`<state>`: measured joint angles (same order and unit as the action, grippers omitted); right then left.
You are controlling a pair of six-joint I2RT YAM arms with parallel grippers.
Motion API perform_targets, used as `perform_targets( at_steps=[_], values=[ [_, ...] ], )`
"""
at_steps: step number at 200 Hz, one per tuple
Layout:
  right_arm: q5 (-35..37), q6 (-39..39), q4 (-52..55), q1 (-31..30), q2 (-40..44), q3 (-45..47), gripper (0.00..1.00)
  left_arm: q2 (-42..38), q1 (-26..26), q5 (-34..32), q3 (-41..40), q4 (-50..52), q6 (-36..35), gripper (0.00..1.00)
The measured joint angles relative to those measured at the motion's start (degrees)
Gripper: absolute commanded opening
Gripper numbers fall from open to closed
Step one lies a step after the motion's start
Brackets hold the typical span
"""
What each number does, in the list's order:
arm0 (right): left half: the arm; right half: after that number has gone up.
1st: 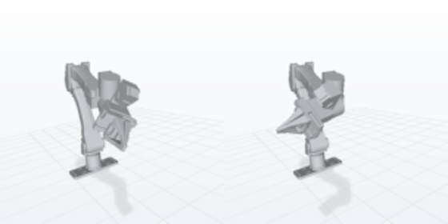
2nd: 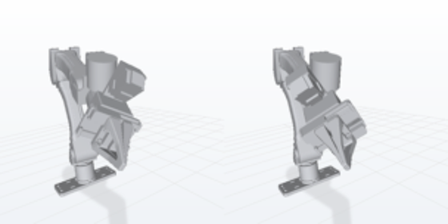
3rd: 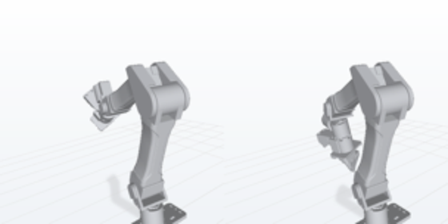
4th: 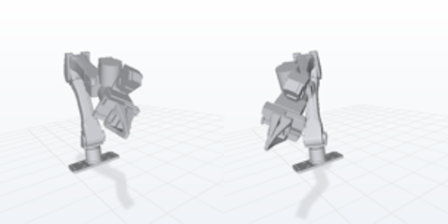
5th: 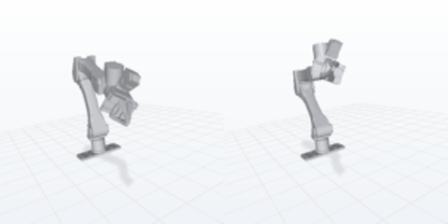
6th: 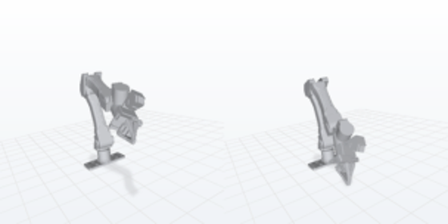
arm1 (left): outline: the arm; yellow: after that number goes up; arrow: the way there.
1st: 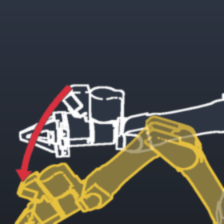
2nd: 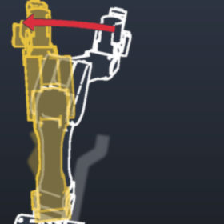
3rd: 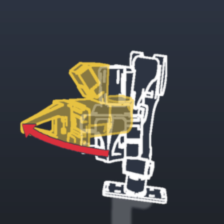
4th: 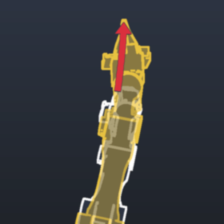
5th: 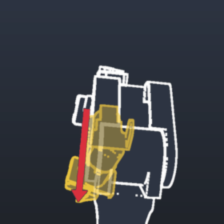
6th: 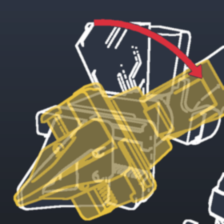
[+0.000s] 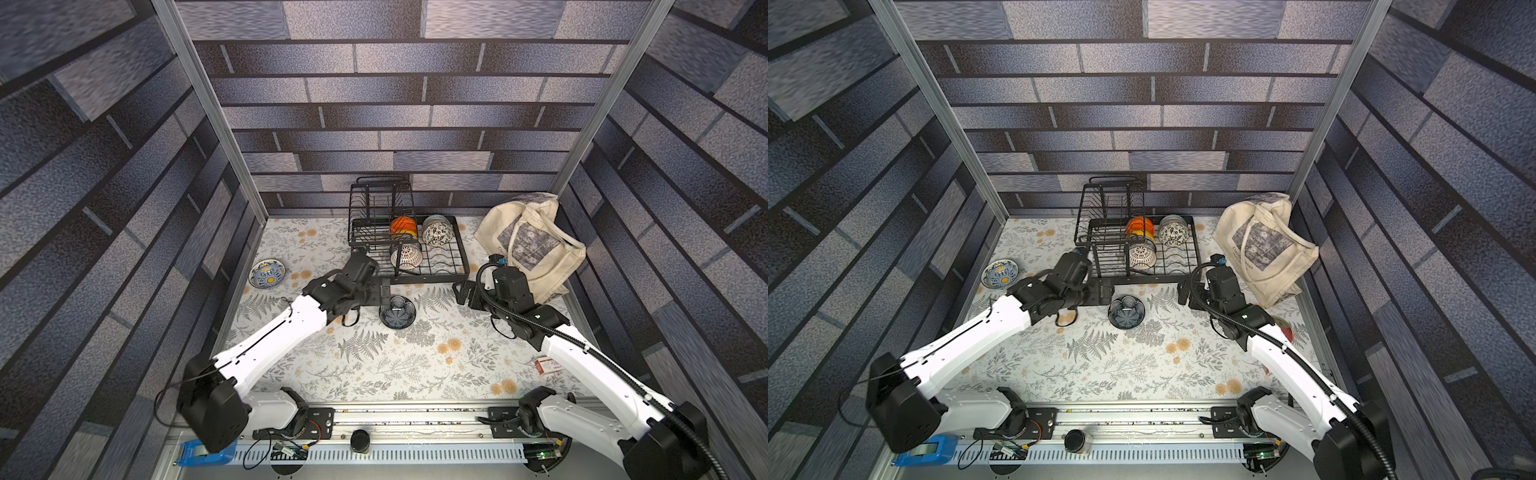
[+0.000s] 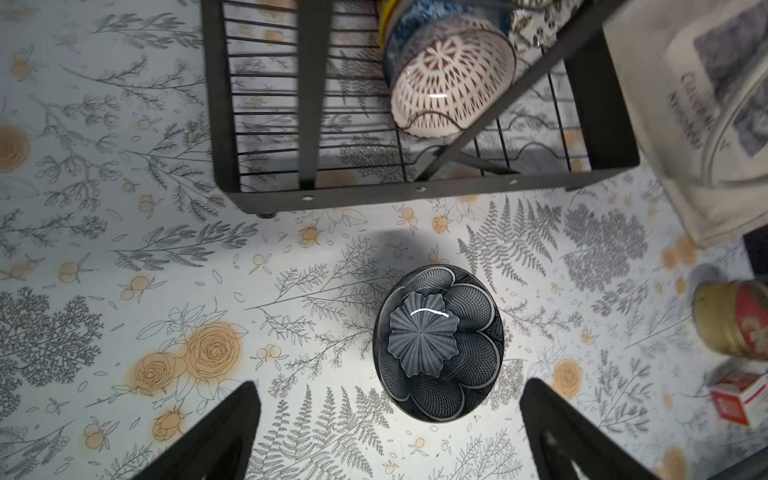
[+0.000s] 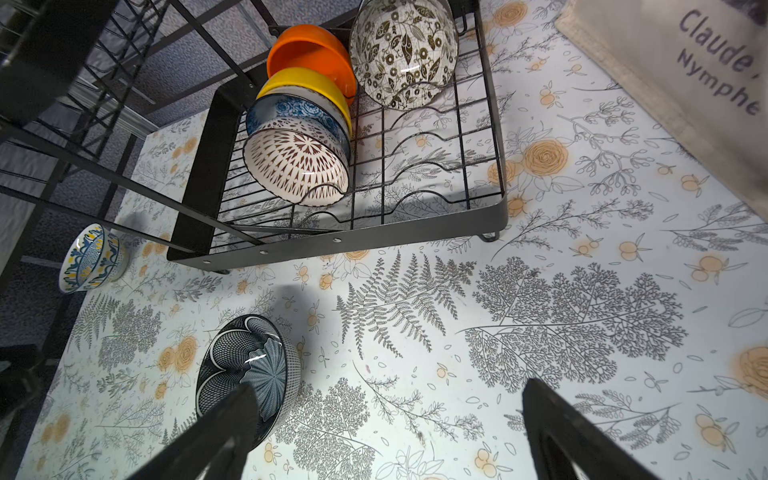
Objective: Load bowls into a dish rack
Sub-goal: Place the bowl at the center of the table, then pick up the bowl from the center of the table.
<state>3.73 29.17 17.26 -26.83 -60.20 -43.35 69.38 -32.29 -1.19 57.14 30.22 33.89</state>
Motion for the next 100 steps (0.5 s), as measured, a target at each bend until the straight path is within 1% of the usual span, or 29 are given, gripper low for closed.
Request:
perform_targets(
  at_steps=[19, 34, 45, 57, 70, 80, 100],
  values=[
    [-0.39, 0.9, -0.13, -0.94, -2.67, -0.07, 0.99, -5.9, 8.41, 6.47, -9.14, -4.81, 4.0, 1.0],
    [0.02, 1.68, -0.13, -2.93, -5.44, -0.74, 0.96, -8.13, 12.79, 10.86, -15.37, -7.72, 6.71, 1.0],
    [0.28, 2.14, -0.42, -6.01, -8.2, -1.75, 0.93, -9.18, 15.13, 13.97, -19.65, -9.92, 8.72, 1.0],
    [0.44, 2.95, -1.27, -9.31, -11.26, -2.82, 0.89, -9.92, 16.59, 16.63, -23.56, -11.93, 10.54, 1.0],
    [-0.13, 4.39, -3.08, -12.02, -14.32, -3.21, 0.85, -10.4, 17.09, 18.75, -26.64, -13.68, 12.26, 1.0],
    [-0.63, 5.7, -4.26, -13.81, -16.39, -3.21, 0.81, -10.8, 17.14, 19.93, -28.3, -14.95, 13.31, 1.0],
    [-1.31, 8.0, -5.99, -16.17, -20.92, -3.5, 0.75, -11.58, 17.14, 21.73, -30.32, -17.44, 14.91, 1.0]
  ],
)
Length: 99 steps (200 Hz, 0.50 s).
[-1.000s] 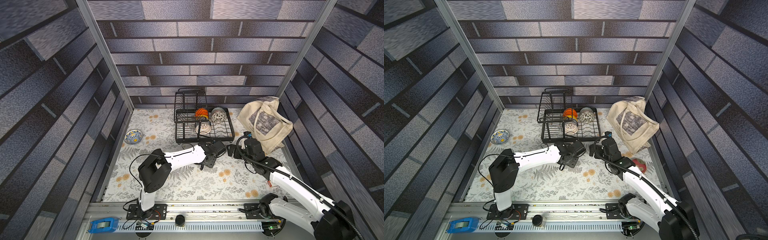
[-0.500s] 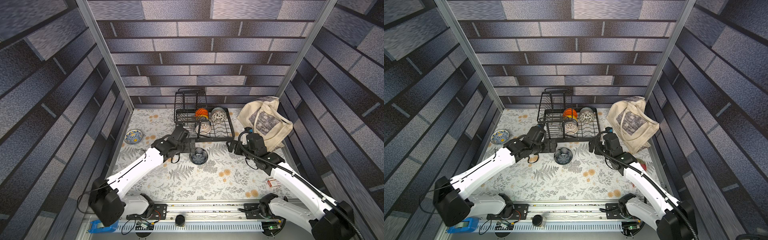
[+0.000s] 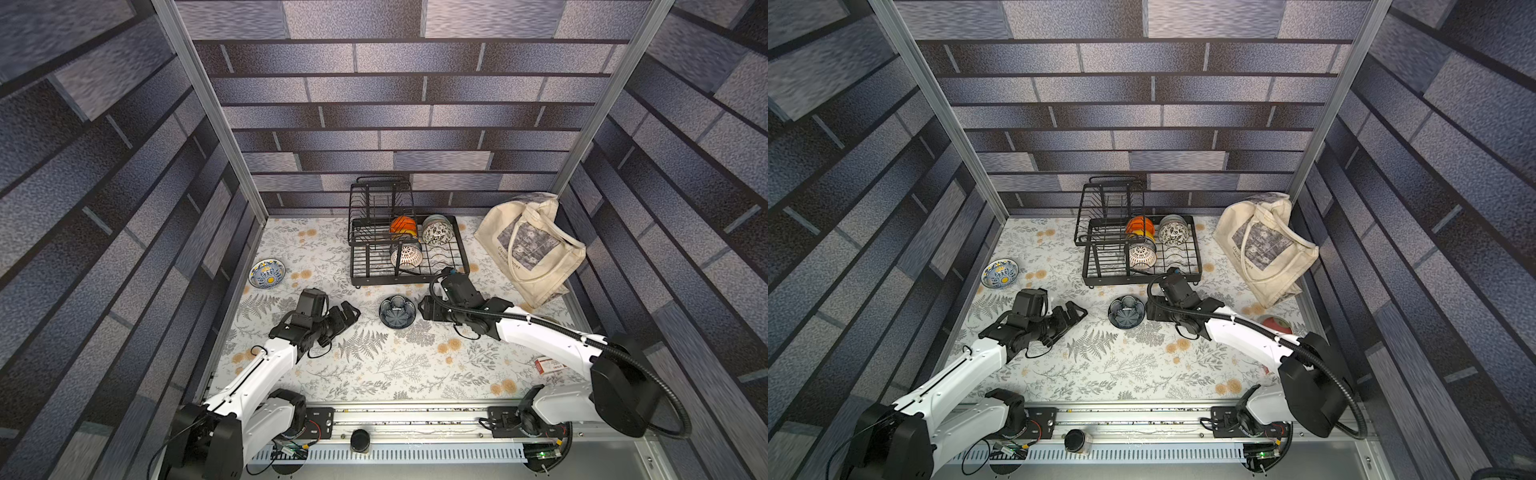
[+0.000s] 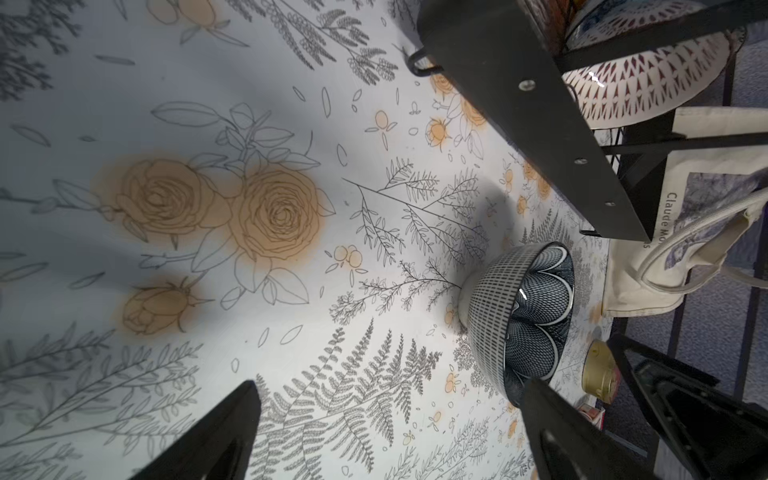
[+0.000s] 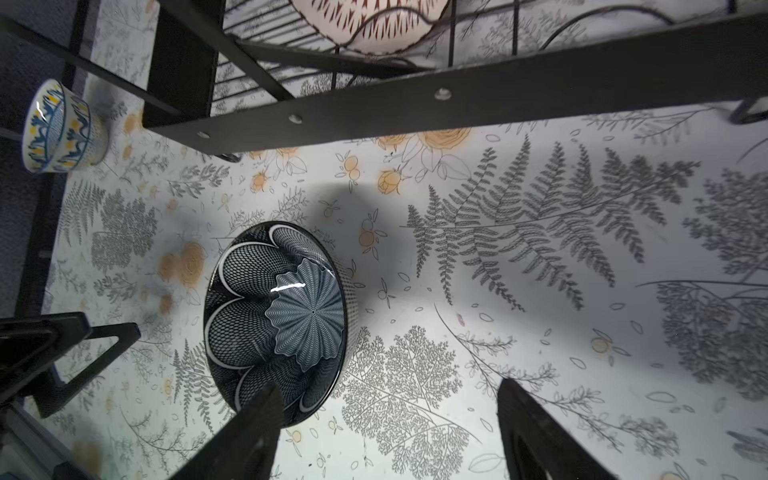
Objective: Load bowls into a dish rack
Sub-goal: Pick up the bowl from the center of the table.
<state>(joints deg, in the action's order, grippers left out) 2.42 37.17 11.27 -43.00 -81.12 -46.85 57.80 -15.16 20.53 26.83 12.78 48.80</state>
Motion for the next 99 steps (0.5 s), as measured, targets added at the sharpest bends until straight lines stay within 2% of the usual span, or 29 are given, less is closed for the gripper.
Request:
perform_targets(
  at_steps=[37, 99],
  values=[
    [-1.09, 1.99, -1.36, -2.03, -7.26, -3.37, 0.6, -0.33, 0.0, 1.73, -1.11, -3.15, 1.42, 1.0],
    [-1.7, 2.95, -2.08, -3.23, -14.84, -8.61, 0.42, -1.42, 0.0, 2.16, -2.27, -4.59, 2.51, 1.0]
  ],
)
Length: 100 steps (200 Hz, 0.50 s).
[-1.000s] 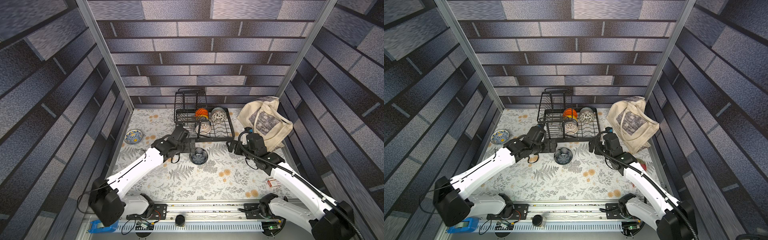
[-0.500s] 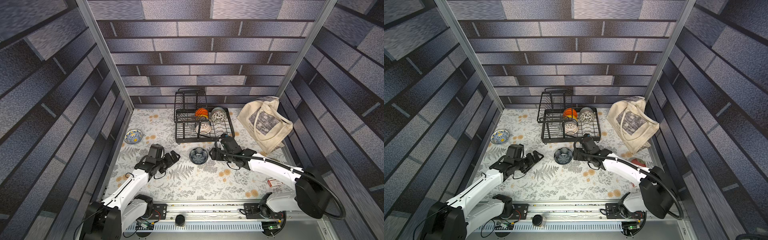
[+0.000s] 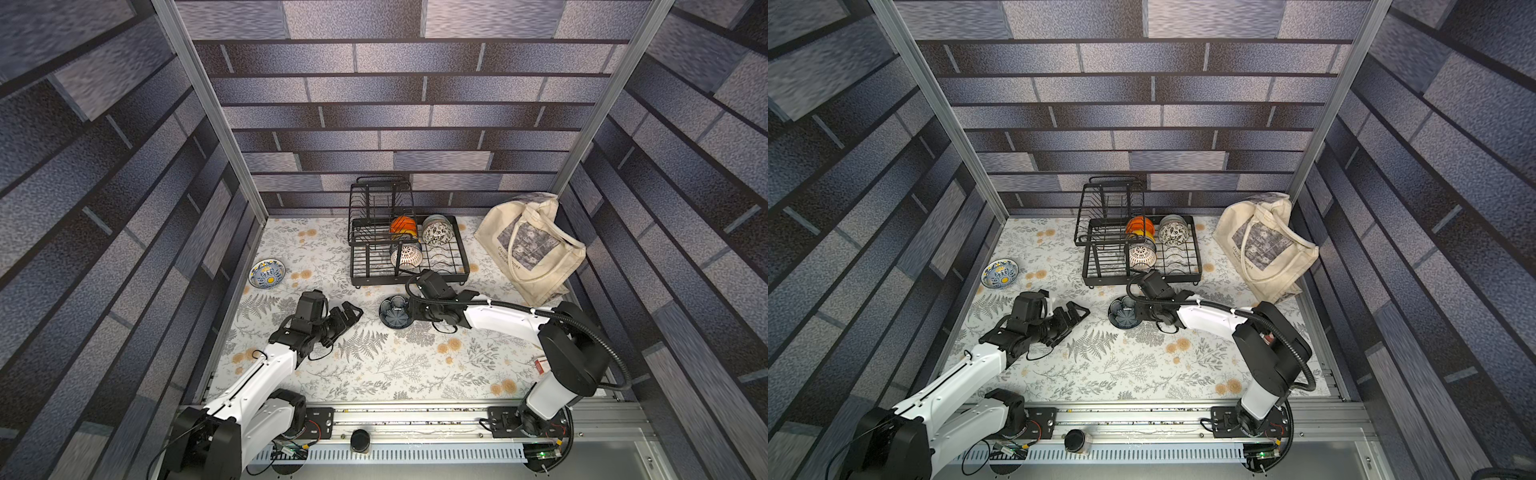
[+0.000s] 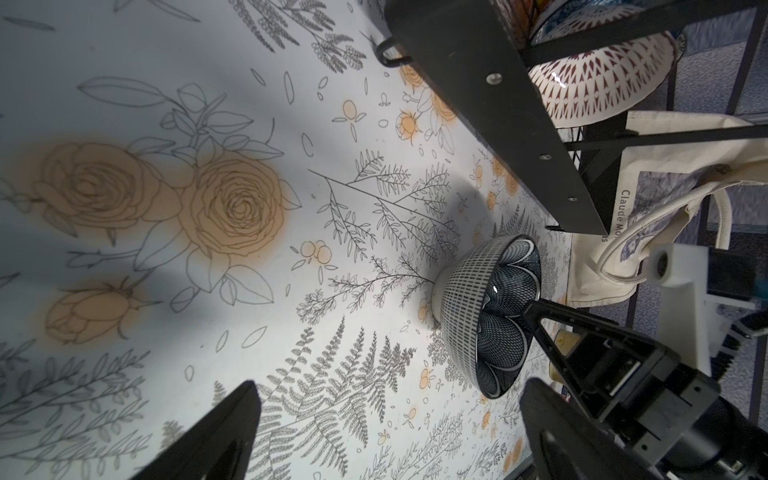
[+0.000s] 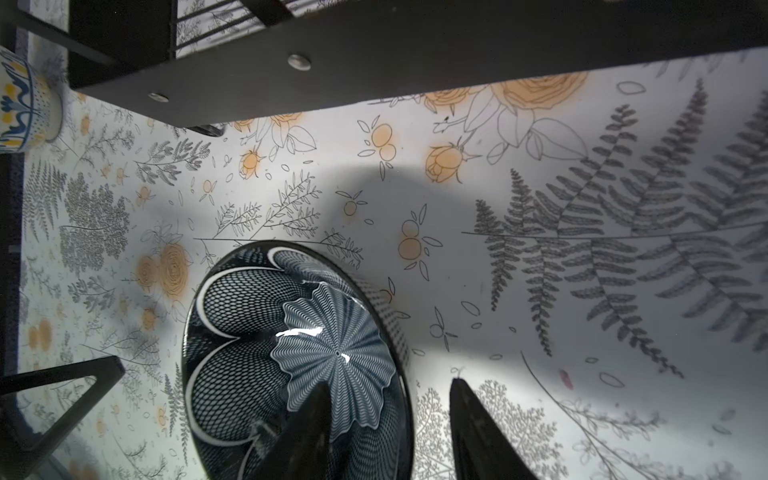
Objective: Load bowls into a dish rack
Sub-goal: Pick up the bowl from the center of the table.
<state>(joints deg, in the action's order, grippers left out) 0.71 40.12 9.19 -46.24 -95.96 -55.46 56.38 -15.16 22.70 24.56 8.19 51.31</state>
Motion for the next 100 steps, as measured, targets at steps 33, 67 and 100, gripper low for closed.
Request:
perform_targets(
  at_steps=[33, 67, 100],
  values=[
    [-0.02, 0.02, 0.04, -0.66, -3.19, -1.09, 0.28, -0.09, -0.37, 0.0, -0.48, -0.09, 0.2, 1.0],
    [0.5, -0.09, 0.59, -1.03, -3.67, -1.42, 0.11, -0.09, -1.38, -0.24, -0.52, -0.11, 0.22, 1.0],
    [1.16, -0.59, 0.96, -1.03, -3.23, -1.42, 0.0, 0.09, -4.46, -2.38, -0.31, 0.22, -0.02, 1.0]
  ],
)
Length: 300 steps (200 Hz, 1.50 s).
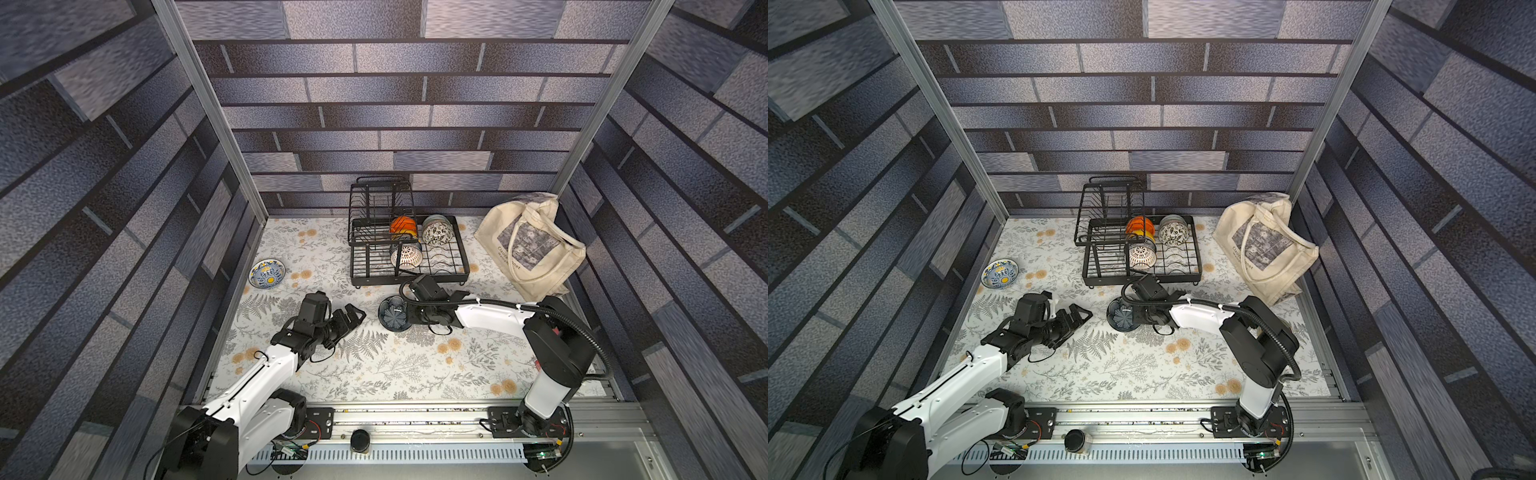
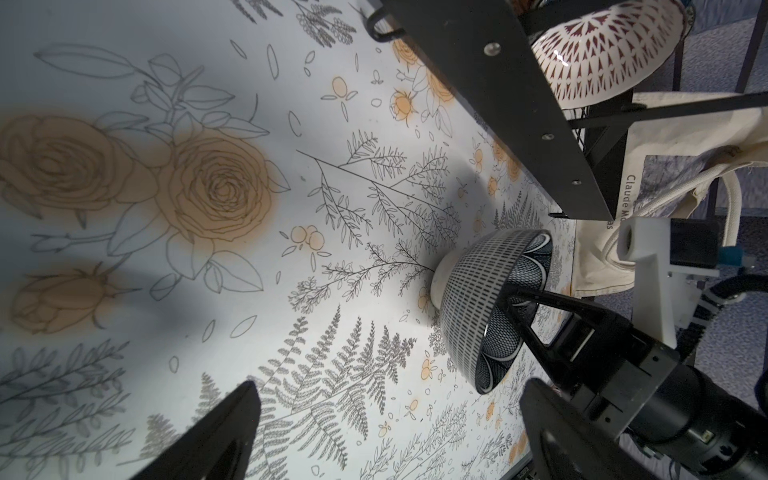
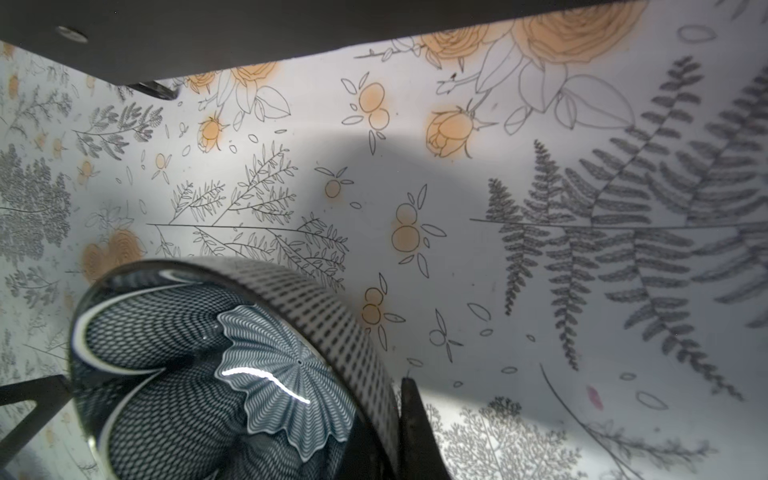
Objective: Load bowls into a dish rack
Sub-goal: Pick up the bowl from the center of the table.
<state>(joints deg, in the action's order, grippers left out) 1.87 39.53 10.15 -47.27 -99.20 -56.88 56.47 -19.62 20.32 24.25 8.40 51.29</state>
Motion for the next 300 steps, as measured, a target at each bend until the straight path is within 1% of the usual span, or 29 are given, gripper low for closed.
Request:
perform_targets(
  at_steps=[42, 91, 125, 142, 163, 176, 190, 197, 212, 240, 264, 273, 283, 300],
  values=[
    [4.33, -2.14, 3.45, 0.0, 2.84, 0.2, 0.0, 3.91, -8.68, -5.97, 3.82, 1.2, -1.16, 1.0],
    [9.4, -3.43, 4.66, 0.0, 10.6, 1.73, 0.0, 11.58, -17.64, -12.41, 9.62, -0.35, -1.33, 1.0],
    [11.1, -3.34, 4.68, -0.33, 13.77, 3.15, 0.0, 15.37, -23.61, -19.28, 14.78, -2.14, -1.49, 0.95],
    [11.63, -2.91, 4.81, -0.66, 14.6, 3.63, 0.0, 16.28, -25.7, -23.02, 16.5, -2.78, -1.81, 0.91],
    [12.04, -2.08, 4.83, -1.14, 15.43, 4.42, 0.0, 17.55, -27.5, -26.75, 17.84, -3.5, -1.97, 0.83],
    [12.13, -1.44, 4.85, -1.38, 15.87, 4.9, 0.0, 18.43, -28.5, -28.83, 18.32, -3.76, -2.14, 0.74],
    [12.46, -0.83, 4.85, -1.53, 16.37, 5.31, 0.0, 19.76, -29.16, -30.56, 18.82, -3.78, -2.16, 0.67],
    [12.7, -0.59, 4.94, -1.62, 16.61, 5.38, 0.0, 20.5, -29.33, -31.15, 19.04, -3.8, -2.19, 0.64],
    [13.09, -0.13, 4.9, -1.64, 17.29, 5.42, 0.0, 21.88, -29.53, -31.8, 19.1, -4.17, -2.21, 0.59],
    [13.55, 0.37, 4.92, -1.88, 18.25, 5.46, 0.0, 23.06, -29.88, -32.46, 19.45, -5.42, -1.66, 0.43],
    [13.55, 0.61, 4.83, -2.01, 18.34, 5.53, 0.0, 23.39, -30.01, -32.65, 19.52, -6.4, -1.33, 0.41],
    [13.53, 0.76, 4.72, -2.01, 18.34, 5.6, 0.0, 23.71, -30.21, -32.63, 19.52, -6.8, -1.31, 0.39],
    [13.53, 0.98, 4.61, -2.03, 18.34, 5.73, 0.0, 24.24, -30.23, -32.61, 19.52, -7.54, -1.16, 0.33],
    [13.53, 1.55, 4.59, -2.14, 18.34, 6.08, 0.0, 24.94, -30.45, -32.5, 19.56, -8.87, -0.59, 0.18]
  ],
)
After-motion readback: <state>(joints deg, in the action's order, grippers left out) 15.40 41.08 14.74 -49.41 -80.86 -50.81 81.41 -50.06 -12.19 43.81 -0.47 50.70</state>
